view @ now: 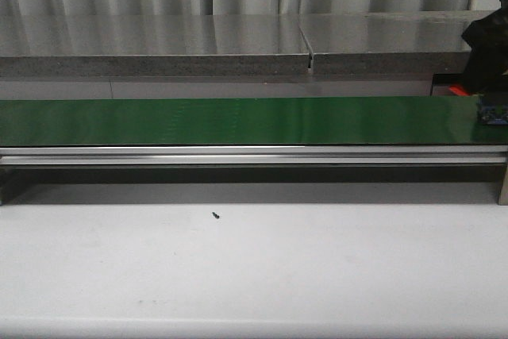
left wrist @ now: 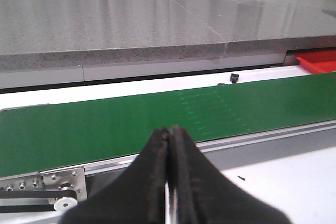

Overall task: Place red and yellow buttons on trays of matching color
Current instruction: 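Grasp the yellow button at the belt's far end with the right gripper, then lower the yellow button into the yellow tray and open the right gripper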

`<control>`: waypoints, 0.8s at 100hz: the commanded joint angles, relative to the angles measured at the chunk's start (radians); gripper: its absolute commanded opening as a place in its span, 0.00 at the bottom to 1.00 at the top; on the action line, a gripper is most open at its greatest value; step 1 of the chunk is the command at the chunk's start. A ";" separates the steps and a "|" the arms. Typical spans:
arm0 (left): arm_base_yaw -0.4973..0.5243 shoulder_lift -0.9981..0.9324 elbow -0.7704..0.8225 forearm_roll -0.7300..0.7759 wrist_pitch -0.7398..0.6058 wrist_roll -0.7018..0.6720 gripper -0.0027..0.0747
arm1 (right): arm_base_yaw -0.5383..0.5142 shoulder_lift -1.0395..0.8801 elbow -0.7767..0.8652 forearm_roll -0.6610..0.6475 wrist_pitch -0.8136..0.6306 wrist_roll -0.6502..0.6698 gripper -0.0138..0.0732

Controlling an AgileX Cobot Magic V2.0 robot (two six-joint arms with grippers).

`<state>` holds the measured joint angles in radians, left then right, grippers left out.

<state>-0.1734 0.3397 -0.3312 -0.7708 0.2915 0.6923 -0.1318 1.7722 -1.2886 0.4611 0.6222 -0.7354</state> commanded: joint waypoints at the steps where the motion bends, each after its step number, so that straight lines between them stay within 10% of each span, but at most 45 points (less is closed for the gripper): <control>1: -0.009 0.004 -0.027 -0.023 -0.060 -0.004 0.01 | -0.012 -0.046 -0.036 0.023 -0.002 0.012 0.31; 80: -0.009 0.004 -0.027 -0.023 -0.060 -0.004 0.01 | -0.587 -0.259 -0.025 0.027 0.151 0.264 0.24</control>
<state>-0.1734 0.3397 -0.3312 -0.7708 0.2915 0.6923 -0.6750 1.5502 -1.3121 0.4611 0.7984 -0.4886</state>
